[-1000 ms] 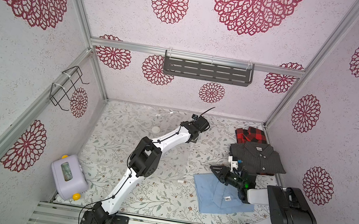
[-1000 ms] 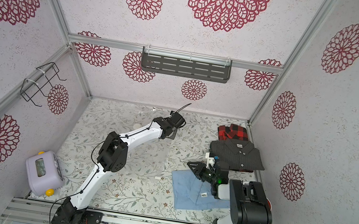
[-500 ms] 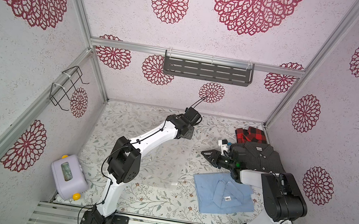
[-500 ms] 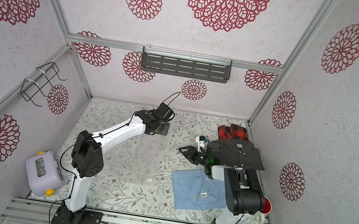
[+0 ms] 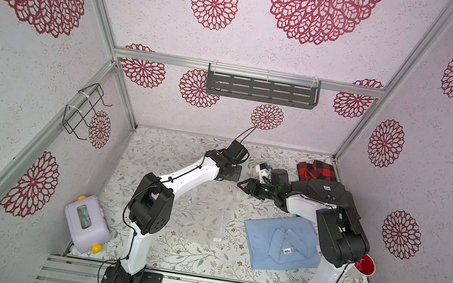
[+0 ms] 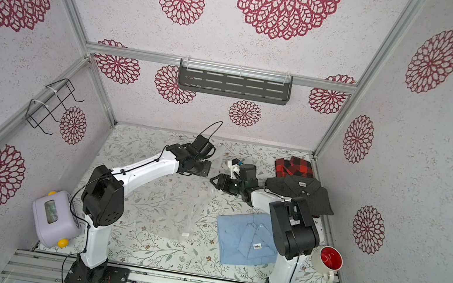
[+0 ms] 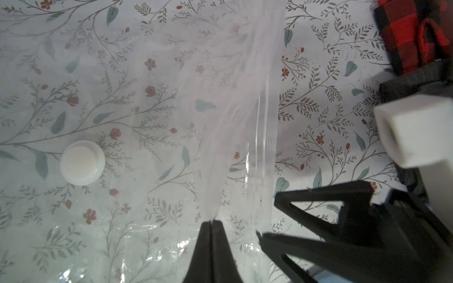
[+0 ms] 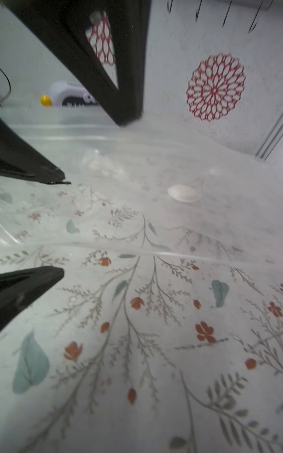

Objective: Place the folded shirt into the vacuum bag
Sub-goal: Open the vacuum bag at the center of the board.

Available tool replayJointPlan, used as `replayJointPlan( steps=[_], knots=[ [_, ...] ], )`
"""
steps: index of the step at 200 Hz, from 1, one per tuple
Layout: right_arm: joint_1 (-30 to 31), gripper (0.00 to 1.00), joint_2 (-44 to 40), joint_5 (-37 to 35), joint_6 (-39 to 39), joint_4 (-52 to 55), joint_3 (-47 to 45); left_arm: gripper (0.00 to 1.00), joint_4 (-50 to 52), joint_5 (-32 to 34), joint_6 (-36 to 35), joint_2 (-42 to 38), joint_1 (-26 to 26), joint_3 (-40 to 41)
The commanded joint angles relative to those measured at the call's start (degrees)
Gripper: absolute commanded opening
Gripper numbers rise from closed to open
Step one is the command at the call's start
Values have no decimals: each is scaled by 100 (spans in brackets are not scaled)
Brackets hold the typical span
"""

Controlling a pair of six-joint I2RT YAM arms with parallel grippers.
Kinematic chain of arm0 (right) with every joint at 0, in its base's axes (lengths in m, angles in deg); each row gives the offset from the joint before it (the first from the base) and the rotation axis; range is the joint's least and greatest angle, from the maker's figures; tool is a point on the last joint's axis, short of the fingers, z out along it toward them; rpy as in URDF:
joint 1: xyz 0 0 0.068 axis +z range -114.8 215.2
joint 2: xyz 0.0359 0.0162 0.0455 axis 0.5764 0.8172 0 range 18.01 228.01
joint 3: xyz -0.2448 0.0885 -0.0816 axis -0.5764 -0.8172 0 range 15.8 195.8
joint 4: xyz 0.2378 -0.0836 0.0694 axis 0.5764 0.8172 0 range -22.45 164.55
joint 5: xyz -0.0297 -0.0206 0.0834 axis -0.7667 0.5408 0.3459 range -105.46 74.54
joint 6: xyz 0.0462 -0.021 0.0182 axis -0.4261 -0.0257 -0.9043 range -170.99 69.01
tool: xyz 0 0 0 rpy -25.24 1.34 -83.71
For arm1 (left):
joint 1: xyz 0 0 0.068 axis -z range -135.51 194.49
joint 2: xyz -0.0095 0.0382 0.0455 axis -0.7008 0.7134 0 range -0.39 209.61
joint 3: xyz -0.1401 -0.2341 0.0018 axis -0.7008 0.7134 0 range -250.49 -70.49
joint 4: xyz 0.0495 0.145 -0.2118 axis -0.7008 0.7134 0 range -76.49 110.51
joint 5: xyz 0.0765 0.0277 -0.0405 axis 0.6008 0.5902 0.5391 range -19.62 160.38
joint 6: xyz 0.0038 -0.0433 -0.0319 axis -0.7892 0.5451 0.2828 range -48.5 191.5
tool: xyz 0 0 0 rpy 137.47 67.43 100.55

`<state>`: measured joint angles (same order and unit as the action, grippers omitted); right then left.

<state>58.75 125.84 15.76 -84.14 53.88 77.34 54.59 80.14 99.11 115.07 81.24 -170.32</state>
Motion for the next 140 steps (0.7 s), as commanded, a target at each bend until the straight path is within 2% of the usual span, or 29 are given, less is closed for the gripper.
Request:
replayJointPlan(
  steps=[1,15,31,47,68,106,140],
  knots=[
    [8,51,293,-818,444,927,442,0,-329,-215,-66,-471,-87,223],
    [2,49,452,-920,432,1014,666,0,-422,-315,-69,-537,-139,376],
    [10,41,578,-891,413,1100,939,0,-482,-389,-89,-606,-196,499],
    [43,26,641,-820,368,1125,1152,0,-546,-405,-116,-671,-248,624],
    [110,0,613,-708,270,1011,1260,0,-632,-452,-125,-710,-338,791],
    [178,0,255,-771,-275,542,1042,0,-530,-339,-196,-750,-412,896],
    [371,0,19,-858,-575,444,1064,28,-386,-244,-191,-852,-422,952]
  ],
)
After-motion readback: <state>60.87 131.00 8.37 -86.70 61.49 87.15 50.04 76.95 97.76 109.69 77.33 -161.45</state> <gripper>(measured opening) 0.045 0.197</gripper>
